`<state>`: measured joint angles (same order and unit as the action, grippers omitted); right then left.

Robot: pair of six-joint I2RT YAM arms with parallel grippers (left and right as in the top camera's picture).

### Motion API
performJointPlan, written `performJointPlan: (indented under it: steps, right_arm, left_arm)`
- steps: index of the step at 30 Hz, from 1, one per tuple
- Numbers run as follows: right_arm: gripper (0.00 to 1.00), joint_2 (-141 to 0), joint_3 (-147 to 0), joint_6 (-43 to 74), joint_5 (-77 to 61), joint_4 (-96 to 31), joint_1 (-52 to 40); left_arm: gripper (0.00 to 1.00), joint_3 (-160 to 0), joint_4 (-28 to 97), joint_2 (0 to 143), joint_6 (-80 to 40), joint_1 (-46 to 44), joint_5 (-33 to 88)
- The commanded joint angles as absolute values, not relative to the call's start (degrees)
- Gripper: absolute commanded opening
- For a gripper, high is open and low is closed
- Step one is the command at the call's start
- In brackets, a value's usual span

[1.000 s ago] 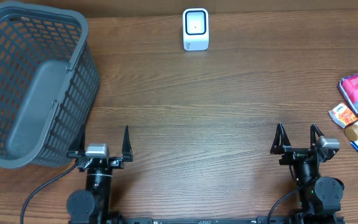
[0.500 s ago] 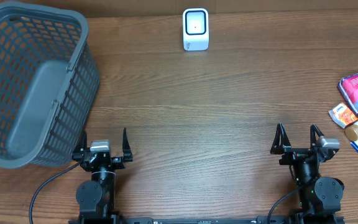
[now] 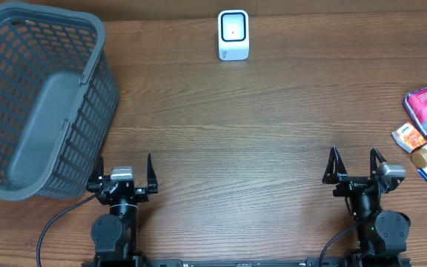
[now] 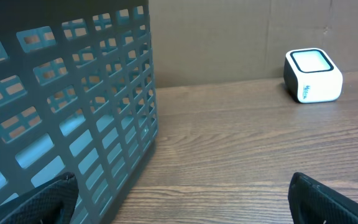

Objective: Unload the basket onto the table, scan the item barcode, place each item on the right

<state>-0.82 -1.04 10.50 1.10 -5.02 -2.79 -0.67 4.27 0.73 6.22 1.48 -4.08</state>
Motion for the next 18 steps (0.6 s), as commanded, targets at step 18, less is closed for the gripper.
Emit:
performJointPlan:
  steps: [18]
  right_arm:
    - [1.0, -0.4, -0.4, 10.4, 2.0, -4.6, -3.2]
  left_arm:
    - [1.0, -0.3, 4.1, 0.3, 7.3, 1.1, -3.2]
